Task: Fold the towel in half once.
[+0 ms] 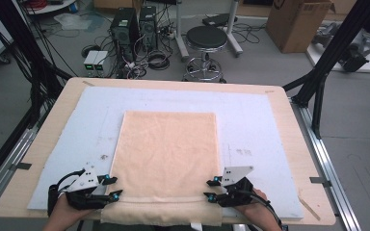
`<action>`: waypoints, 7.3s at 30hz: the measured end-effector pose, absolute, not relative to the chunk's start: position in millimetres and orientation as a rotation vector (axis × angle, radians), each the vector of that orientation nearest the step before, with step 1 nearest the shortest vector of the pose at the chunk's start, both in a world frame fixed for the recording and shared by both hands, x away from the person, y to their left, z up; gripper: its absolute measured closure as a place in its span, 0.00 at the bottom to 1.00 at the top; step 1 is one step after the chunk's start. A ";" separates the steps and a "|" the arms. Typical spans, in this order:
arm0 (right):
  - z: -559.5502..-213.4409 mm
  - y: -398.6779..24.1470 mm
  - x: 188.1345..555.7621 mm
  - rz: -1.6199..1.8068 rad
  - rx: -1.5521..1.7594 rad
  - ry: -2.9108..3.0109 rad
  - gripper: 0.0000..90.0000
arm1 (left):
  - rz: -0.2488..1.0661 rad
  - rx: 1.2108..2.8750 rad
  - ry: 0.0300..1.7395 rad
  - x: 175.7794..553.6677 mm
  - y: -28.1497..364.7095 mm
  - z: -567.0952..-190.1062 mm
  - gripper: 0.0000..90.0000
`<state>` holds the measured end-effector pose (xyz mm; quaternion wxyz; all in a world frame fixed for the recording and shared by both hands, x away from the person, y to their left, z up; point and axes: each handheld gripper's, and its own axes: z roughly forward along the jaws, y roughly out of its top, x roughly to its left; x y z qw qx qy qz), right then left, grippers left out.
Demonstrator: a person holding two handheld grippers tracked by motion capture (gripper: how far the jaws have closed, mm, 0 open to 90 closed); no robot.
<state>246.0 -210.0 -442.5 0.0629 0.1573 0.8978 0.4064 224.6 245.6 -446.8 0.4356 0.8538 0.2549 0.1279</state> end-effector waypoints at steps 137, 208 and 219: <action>-426.2 -205.7 256.7 1.402 0.558 2.642 0.47 | 0.278 2.015 0.618 222.3 235.1 -433.9 0.54; -392.0 -207.3 393.2 1.316 0.756 2.497 0.34 | 0.409 1.888 0.962 384.2 237.7 -403.3 0.51; -407.9 -219.5 416.0 1.288 0.873 2.476 0.34 | 0.430 1.876 1.073 409.6 243.0 -416.8 0.49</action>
